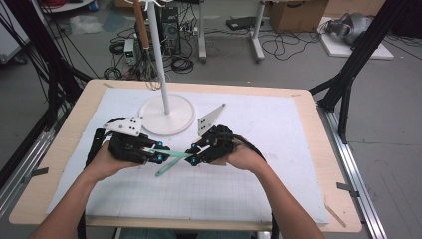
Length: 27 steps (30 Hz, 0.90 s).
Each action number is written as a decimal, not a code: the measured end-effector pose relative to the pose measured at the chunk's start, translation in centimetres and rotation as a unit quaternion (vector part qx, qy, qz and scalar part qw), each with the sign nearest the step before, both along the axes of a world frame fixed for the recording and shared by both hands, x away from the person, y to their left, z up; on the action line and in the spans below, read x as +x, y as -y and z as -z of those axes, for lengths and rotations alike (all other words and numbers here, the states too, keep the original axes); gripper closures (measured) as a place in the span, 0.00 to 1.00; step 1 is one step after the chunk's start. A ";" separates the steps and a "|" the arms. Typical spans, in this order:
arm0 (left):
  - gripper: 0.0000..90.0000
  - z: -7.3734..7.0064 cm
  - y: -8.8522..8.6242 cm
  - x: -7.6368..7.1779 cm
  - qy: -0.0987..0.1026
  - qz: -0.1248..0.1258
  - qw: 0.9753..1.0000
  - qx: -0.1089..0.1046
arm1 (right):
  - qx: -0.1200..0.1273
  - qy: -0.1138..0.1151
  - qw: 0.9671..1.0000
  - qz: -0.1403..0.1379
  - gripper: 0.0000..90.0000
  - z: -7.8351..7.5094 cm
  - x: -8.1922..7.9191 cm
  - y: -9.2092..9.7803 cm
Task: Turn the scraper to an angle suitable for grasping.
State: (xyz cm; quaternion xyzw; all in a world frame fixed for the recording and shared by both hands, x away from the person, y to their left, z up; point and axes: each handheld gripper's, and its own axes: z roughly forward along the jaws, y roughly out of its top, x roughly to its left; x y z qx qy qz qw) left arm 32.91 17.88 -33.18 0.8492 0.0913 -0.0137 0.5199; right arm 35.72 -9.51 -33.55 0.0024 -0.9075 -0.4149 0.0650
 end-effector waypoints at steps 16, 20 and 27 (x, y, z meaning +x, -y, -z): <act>0.74 -1.6 0.1 1.8 -0.005 -0.034 0.999 0.003 | 0.008 0.025 0.999 0.020 0.90 -0.4 1.0 0.3; 0.68 -1.8 -0.8 2.3 -0.013 -0.062 0.998 -0.014 | 0.013 0.037 0.998 0.038 0.90 -0.3 1.2 0.4; 0.68 -1.8 -1.5 2.8 -0.029 -0.092 0.995 -0.019 | 0.022 0.071 0.995 0.065 0.90 -0.3 1.5 0.1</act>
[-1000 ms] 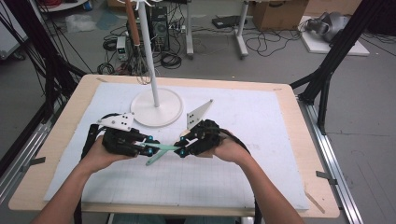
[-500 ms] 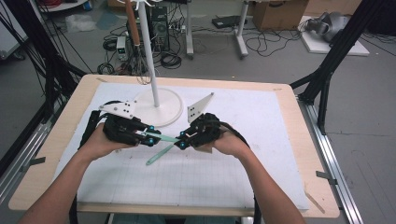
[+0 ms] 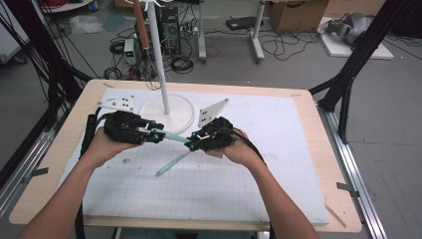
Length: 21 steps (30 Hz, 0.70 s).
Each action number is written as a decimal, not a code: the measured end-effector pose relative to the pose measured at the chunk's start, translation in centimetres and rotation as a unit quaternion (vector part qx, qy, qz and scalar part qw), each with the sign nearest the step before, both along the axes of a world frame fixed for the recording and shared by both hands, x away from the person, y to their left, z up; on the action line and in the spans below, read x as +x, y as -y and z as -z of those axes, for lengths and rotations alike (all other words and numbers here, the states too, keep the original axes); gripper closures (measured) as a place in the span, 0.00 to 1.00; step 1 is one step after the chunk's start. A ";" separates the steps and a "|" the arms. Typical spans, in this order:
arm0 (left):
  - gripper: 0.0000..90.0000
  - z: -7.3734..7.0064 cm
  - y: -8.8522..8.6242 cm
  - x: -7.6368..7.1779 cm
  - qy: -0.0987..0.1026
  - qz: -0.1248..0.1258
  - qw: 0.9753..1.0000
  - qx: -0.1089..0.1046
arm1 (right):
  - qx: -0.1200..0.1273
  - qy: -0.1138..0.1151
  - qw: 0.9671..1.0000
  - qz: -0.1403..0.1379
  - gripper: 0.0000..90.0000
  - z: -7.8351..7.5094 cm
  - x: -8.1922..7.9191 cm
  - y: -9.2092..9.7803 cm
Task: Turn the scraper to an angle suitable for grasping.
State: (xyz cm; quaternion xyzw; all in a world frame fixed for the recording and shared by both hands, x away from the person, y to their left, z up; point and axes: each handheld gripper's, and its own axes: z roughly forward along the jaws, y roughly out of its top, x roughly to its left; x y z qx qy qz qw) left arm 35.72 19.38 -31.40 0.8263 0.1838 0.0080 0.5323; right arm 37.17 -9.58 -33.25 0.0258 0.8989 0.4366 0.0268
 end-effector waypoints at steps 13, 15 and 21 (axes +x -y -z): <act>0.81 0.4 0.2 0.7 -0.029 -0.005 1.000 -0.005 | -0.022 0.056 0.998 0.019 0.90 -0.1 -0.3 -0.8; 0.84 0.4 0.2 0.7 -0.032 0.003 0.999 -0.008 | -0.028 0.064 0.997 0.016 0.90 -0.1 -0.3 -0.8; 0.91 0.2 0.5 0.4 -0.021 0.025 0.999 -0.001 | -0.055 0.072 0.996 0.004 0.92 0.4 -0.6 -1.3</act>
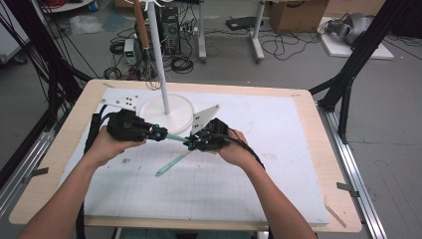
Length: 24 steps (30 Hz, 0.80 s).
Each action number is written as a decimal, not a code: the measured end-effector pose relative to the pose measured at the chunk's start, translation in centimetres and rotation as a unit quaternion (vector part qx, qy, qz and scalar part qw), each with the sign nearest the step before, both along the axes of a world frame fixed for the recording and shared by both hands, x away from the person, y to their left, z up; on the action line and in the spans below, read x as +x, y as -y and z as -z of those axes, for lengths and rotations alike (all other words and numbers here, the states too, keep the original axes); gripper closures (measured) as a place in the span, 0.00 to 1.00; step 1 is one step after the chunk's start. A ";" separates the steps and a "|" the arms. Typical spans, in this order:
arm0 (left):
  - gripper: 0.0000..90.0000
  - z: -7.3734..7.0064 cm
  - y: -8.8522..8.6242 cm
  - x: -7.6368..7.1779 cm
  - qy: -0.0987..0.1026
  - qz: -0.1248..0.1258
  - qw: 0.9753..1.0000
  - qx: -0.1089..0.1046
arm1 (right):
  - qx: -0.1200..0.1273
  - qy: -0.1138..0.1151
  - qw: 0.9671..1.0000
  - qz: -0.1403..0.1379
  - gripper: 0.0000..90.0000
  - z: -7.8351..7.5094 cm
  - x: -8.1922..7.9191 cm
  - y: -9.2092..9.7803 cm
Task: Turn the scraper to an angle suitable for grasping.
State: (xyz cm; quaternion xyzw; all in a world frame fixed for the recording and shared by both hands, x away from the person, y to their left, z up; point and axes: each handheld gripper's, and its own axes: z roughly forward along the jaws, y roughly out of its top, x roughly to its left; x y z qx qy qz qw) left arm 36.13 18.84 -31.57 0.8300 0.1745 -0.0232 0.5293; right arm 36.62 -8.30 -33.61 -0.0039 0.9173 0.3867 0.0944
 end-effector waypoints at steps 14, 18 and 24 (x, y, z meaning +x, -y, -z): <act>0.90 -0.1 0.5 -0.3 0.022 0.006 1.000 0.019 | -0.008 -0.042 0.999 -0.024 0.94 1.0 0.7 -0.5; 0.76 -0.2 0.3 -0.1 0.021 -0.019 1.000 0.010 | 0.018 -0.042 0.999 -0.012 0.94 0.9 1.0 -0.3; 0.79 -0.1 0.8 0.2 0.027 -0.030 0.999 -0.007 | 0.067 -0.062 0.996 0.005 0.94 0.6 1.7 0.3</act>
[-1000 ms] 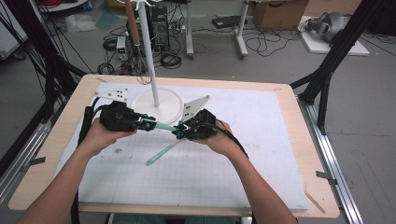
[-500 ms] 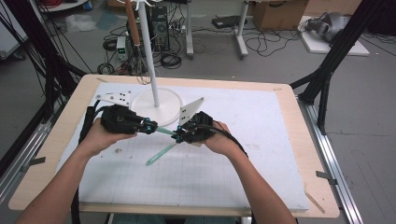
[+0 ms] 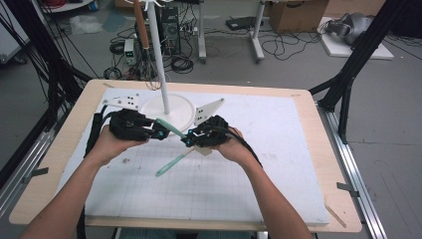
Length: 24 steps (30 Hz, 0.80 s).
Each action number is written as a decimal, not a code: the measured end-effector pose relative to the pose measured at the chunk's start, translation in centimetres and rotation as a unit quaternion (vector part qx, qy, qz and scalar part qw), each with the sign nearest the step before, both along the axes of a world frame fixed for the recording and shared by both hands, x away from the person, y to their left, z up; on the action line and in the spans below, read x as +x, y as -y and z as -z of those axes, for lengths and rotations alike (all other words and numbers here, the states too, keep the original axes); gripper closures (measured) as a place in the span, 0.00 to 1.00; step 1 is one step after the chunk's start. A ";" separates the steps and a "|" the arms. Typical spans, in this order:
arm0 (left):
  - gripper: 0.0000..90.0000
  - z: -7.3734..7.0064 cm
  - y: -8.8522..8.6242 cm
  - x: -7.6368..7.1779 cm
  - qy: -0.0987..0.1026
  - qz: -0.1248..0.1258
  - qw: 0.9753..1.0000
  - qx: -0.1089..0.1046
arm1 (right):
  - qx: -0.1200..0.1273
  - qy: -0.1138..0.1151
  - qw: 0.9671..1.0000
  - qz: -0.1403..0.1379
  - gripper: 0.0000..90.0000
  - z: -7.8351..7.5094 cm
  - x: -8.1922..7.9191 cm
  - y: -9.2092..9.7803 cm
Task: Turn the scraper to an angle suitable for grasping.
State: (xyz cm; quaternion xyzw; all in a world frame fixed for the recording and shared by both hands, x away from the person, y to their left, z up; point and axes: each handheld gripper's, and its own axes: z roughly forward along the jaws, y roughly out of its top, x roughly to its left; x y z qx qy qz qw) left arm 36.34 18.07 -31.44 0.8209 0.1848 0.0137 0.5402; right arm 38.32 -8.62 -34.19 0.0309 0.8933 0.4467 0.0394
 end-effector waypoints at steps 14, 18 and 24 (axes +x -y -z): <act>0.91 -0.4 0.8 0.2 0.001 0.012 1.000 -0.023 | 0.018 -0.015 1.000 0.004 0.91 0.2 -0.1 -0.3; 0.91 -0.4 0.6 0.2 0.003 0.009 1.000 -0.018 | 0.017 -0.017 1.000 0.006 0.91 0.6 -0.1 -0.3; 0.89 -0.4 0.6 0.2 0.004 0.006 0.999 -0.039 | 0.024 -0.018 1.000 0.001 0.94 0.7 -0.2 -0.5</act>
